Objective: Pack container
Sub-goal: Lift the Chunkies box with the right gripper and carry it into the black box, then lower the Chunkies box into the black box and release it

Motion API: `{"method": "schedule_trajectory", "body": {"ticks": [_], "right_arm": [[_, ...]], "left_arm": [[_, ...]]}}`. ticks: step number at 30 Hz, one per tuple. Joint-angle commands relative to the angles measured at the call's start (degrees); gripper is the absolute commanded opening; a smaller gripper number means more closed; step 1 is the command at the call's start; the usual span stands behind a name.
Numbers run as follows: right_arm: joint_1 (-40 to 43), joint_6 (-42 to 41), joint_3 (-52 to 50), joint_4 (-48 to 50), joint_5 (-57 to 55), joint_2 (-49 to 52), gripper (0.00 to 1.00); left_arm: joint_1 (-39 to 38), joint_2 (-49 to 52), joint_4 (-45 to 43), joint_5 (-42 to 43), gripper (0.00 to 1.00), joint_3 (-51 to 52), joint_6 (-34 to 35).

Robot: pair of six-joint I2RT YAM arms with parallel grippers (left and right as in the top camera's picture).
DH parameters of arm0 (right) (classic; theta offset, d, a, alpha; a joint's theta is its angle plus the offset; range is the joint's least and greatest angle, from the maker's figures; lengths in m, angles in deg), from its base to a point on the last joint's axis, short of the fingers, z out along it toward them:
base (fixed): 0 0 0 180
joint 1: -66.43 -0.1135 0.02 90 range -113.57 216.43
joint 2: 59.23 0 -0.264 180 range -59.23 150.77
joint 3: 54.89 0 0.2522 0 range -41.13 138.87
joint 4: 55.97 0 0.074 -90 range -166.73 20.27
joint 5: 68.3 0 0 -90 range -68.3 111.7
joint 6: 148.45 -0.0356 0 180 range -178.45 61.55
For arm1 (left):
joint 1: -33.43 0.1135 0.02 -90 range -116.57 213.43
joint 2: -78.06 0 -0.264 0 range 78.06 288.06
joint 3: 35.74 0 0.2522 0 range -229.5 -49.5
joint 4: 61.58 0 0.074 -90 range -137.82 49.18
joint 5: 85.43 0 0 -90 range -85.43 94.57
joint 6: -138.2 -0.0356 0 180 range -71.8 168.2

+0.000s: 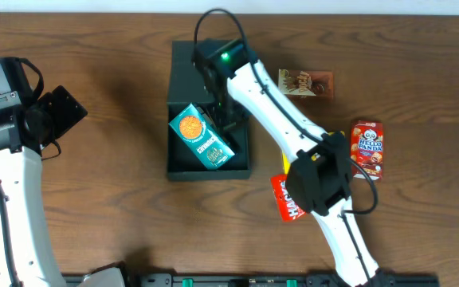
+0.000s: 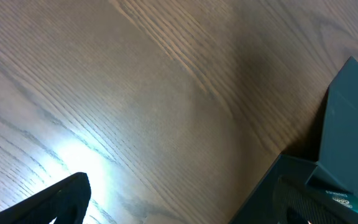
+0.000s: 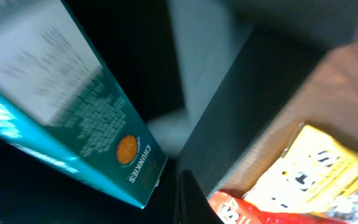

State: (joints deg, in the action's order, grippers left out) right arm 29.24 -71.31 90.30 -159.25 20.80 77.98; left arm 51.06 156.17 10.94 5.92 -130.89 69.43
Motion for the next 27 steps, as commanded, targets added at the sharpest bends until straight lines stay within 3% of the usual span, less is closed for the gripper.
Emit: {"method": "schedule_trajectory", "body": {"ticks": [1,12,27], "right_arm": [[-1.55,-1.03,-3.45,0.98,1.14,0.44,0.02],[-5.03,0.28,-4.46,2.01,9.38,0.44,0.02],[-4.85,-3.32,-3.87,-0.57,2.6,0.26,0.02]], "left_arm": [[0.37,-0.66,0.42,0.11,0.95,-0.22,0.61],[0.37,-0.66,0.37,-0.28,0.95,-0.22,0.59],[0.35,-0.66,0.39,-0.26,0.95,-0.22,0.63]]}}
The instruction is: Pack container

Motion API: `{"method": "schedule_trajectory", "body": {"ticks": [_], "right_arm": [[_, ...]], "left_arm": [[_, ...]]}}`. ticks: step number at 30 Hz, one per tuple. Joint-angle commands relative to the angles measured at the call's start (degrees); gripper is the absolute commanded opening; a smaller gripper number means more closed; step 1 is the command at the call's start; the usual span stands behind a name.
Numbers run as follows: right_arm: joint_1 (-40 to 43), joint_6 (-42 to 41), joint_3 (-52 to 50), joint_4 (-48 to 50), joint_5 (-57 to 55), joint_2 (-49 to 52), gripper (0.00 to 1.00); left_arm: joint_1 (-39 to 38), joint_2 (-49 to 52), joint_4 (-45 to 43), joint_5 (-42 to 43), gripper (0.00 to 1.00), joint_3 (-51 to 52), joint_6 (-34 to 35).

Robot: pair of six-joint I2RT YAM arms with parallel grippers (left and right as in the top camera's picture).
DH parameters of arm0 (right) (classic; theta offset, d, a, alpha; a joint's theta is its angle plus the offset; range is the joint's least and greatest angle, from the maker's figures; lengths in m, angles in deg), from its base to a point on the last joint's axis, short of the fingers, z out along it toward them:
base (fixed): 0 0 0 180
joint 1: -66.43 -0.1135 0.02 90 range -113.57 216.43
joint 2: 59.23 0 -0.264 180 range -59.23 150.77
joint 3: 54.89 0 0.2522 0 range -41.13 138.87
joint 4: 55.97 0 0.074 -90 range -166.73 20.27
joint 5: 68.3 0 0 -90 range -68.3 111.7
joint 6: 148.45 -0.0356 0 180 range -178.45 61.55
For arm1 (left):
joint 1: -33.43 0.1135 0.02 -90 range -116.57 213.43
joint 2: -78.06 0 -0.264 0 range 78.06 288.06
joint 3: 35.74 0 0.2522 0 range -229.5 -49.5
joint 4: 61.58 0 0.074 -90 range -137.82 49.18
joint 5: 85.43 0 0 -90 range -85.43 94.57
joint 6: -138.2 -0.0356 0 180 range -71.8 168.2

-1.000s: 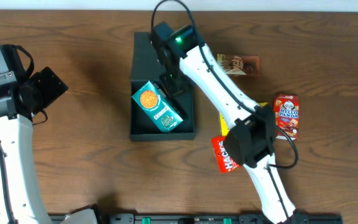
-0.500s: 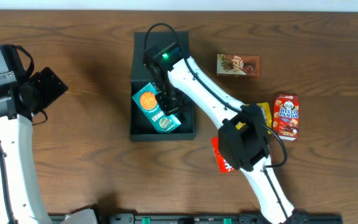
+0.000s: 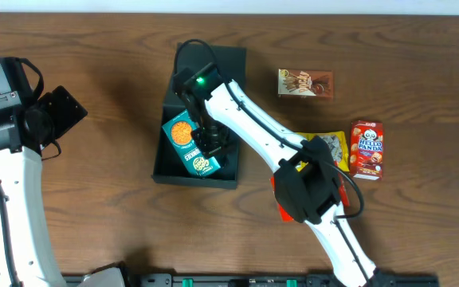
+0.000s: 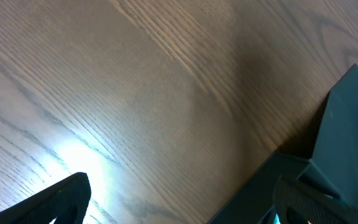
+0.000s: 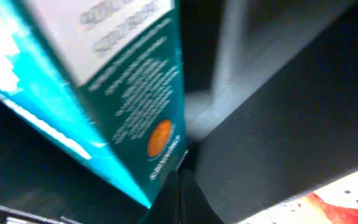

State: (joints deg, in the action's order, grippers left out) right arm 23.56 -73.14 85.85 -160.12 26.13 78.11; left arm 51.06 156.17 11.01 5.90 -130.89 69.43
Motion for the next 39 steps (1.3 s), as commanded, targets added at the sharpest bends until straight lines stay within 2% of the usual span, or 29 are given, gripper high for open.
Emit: {"method": "schedule_trajectory", "body": {"ticks": [1,15,17,18,19,20,26,30,35,39], "right_arm": [[0.85,-0.79,1.03,0.81,-2.75,0.07,0.02],[2.82,1.62,15.69,5.84,-2.95,-0.66,0.02],[3.3,2.4,15.69,5.79,-2.93,-0.66,0.02],[3.74,3.63,15.69,5.57,-2.78,-0.66,0.02],[4.07,4.9,15.69,5.49,-2.43,-0.66,0.02],[4.46,6.1,15.69,5.35,-2.1,-0.76,0.02],[8.7,15.15,15.74,3.91,8.92,-1.07,0.01],[13.03,17.2,15.74,1.55,9.33,-1.07,0.02],[17.51,17.62,15.74,0.81,9.53,-1.11,0.02],[21.05,18.23,15.74,0.83,9.31,-1.16,0.02]], "left_arm": [[0.35,-0.66,0.31,-0.22,0.95,-0.22,0.63],[0.37,-0.66,-1.25,-2.23,0.95,-0.22,-0.66],[0.37,-0.66,-1.2,0.22,0.95,-0.22,-0.7],[0.35,-0.66,-1.2,2.82,1.0,-0.22,-1.09],[0.33,-0.63,-1.22,5.27,1.0,-0.22,-2.14],[0.33,-0.59,-1.22,7.74,0.95,-0.22,-3.28],[0.31,-0.57,-1.2,14.03,0.98,-0.17,-6.75],[-0.37,-0.2,-1.66,19.41,0.98,0.76,-7.72],[-4.94,0.37,-5.73,21.92,0.99,5.11,-7.74],[-12.2,0.59,-11.45,22.25,1.0,9.22,-6.86]]}}
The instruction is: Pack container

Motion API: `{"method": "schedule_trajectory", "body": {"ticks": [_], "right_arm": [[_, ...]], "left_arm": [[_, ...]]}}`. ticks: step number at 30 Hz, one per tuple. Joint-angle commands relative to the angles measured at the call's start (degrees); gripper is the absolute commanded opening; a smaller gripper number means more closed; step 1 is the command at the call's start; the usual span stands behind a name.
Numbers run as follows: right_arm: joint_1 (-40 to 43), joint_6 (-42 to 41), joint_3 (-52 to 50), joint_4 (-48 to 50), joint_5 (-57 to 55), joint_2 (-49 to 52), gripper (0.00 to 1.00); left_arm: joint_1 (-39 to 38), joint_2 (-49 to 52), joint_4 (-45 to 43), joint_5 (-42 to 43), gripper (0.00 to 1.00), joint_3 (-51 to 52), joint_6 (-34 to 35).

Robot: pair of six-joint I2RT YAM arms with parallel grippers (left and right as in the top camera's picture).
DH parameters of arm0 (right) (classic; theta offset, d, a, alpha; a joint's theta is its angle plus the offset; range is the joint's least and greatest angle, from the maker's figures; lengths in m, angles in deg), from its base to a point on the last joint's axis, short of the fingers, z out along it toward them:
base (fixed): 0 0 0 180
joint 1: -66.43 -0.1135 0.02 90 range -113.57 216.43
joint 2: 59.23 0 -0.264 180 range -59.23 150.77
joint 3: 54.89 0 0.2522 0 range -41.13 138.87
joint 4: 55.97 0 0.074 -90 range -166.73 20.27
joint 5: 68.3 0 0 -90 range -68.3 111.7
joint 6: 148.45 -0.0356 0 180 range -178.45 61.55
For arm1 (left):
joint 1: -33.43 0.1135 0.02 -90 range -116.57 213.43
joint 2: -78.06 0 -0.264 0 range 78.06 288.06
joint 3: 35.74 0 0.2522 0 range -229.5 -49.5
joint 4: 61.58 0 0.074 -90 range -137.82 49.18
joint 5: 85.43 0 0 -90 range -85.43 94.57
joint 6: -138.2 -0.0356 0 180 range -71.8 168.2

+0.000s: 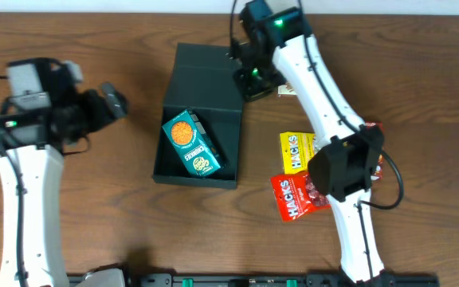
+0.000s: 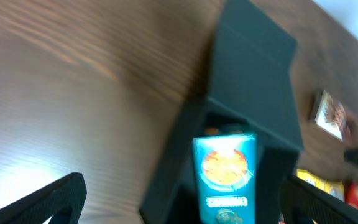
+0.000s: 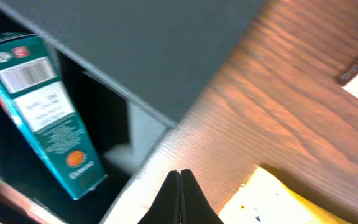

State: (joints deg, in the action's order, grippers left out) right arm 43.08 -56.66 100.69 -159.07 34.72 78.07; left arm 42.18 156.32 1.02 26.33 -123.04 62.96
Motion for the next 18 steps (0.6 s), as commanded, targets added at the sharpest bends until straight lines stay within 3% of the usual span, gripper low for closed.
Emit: {"method": "schedule_trajectory", "body": {"ticks": [1,6,9,10,13,18], "right_arm": [[2.47,1.75,0.9,-0.2,0.63,-1.11,0.01],[8.79,1.49,0.9,-0.68,0.59,-1.14,0.01],[13.38,1.01,0.9,-0.74,2.51,-1.14,0.07],[14.62,0.87,0.9,-0.96,4.76,-1.14,0.01],[17.94,4.04,0.9,-3.39,12.41,-1.14,0.01],[19.69,4.76,0.9,-4.76,12.46,-1.14,0.02]], "left_arm": [[-4.79,0.72,-2.05,1.7,0.94,1.66,-0.39],[-11.89,3.34,-2.29,-3.13,0.94,2.14,-0.42],[-15.74,6.4,-2.1,-3.1,0.94,2.16,-0.04],[-16.55,7.21,-2.08,-3.1,0.94,2.16,0.39],[-19.15,10.67,-2.23,-3.1,0.93,2.16,3.85],[-20.41,14.47,-2.19,-6.05,0.91,2.16,10.64]]}}
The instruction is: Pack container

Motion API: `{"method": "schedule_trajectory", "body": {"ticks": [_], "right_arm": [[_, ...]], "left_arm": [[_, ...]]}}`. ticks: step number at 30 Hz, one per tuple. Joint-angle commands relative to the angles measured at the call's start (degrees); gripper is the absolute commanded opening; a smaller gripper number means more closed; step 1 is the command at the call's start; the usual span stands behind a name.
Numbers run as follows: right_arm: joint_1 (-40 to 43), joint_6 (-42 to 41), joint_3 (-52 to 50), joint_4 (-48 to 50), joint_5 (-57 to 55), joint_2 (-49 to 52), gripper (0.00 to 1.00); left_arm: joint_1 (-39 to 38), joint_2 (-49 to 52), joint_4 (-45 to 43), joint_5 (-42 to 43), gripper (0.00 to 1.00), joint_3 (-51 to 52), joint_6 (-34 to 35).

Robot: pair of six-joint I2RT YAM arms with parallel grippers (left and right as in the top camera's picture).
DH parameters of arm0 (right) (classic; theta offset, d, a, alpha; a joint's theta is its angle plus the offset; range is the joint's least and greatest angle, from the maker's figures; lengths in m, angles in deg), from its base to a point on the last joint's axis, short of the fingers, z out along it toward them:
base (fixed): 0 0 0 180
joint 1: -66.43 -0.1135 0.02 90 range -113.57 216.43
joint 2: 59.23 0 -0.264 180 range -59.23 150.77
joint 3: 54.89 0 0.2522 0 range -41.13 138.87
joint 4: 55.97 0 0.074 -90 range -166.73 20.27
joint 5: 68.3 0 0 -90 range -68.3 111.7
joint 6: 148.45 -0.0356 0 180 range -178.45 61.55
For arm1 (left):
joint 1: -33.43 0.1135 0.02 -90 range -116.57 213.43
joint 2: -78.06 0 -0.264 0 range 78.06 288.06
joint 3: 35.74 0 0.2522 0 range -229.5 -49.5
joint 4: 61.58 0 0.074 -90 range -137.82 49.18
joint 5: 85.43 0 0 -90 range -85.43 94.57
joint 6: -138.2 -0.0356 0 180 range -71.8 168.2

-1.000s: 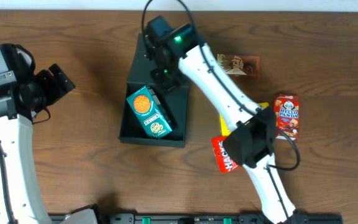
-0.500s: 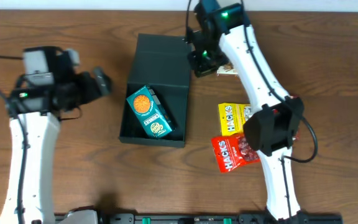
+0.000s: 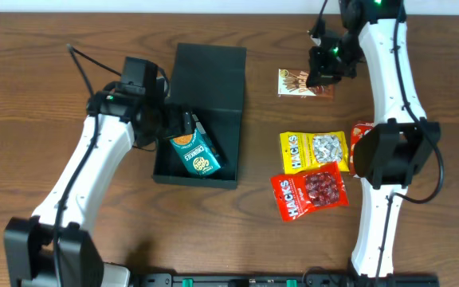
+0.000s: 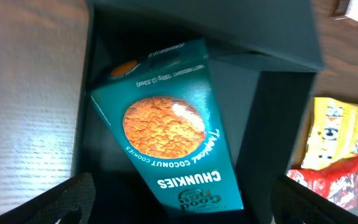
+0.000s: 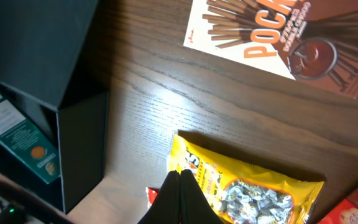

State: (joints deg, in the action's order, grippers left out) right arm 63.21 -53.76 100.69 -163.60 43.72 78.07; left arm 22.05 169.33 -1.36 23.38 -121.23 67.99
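The black container (image 3: 159,162) lies open, its lid (image 3: 211,70) folded back toward the far side. A teal Chunkies cookie box (image 4: 166,134) lies slanted inside it. My left gripper (image 4: 182,210) hangs open right above that box, its fingers (image 4: 58,202) wide to either side. My right gripper (image 5: 180,179) is shut on nothing, high over the table by the brown Pocky box (image 5: 272,37). Below it lie a yellow Hacks bag (image 5: 253,190) and, in the overhead view, a red Hacks bag (image 3: 309,193).
A red Hello Panda box (image 3: 363,131) lies at the right, partly under my right arm. The snacks sit in a cluster right of the container. The table's far edge runs close behind the lid and the Pocky box (image 3: 304,83).
My left gripper was over bare table left of the container; now it is open over the teal box inside. My right gripper has gone from the lid's right edge to beside the Pocky box.
My shut right gripper was inside the container against the tilted teal box. Then the container stood shifted and turned to the left, the box still propped. Later the box lay in the container with my right gripper outside. Now my left gripper is over it.
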Motion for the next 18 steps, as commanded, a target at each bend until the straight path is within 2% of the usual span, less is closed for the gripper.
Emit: {"method": "schedule_trajectory", "body": {"ticks": [1,8,13,18], "right_arm": [[-0.44,1.86,0.9,-0.22,3.45,-1.14,0.01],[-0.83,1.86,0.9,0.22,2.93,-1.14,0.01],[-0.96,1.84,0.9,0.2,2.19,-1.14,0.02],[-0.96,1.84,0.9,0.2,2.19,-1.14,0.02]], "left_arm": [[-0.28,2.03,0.09,-3.85,0.91,0.35,7.52],[-1.46,4.0,0.26,-3.39,0.91,0.35,18.14],[-4.81,3.98,3.52,-2.51,0.92,0.35,24.87],[-7.98,4.0,5.6,-8.87,0.97,0.46,30.49]]}}
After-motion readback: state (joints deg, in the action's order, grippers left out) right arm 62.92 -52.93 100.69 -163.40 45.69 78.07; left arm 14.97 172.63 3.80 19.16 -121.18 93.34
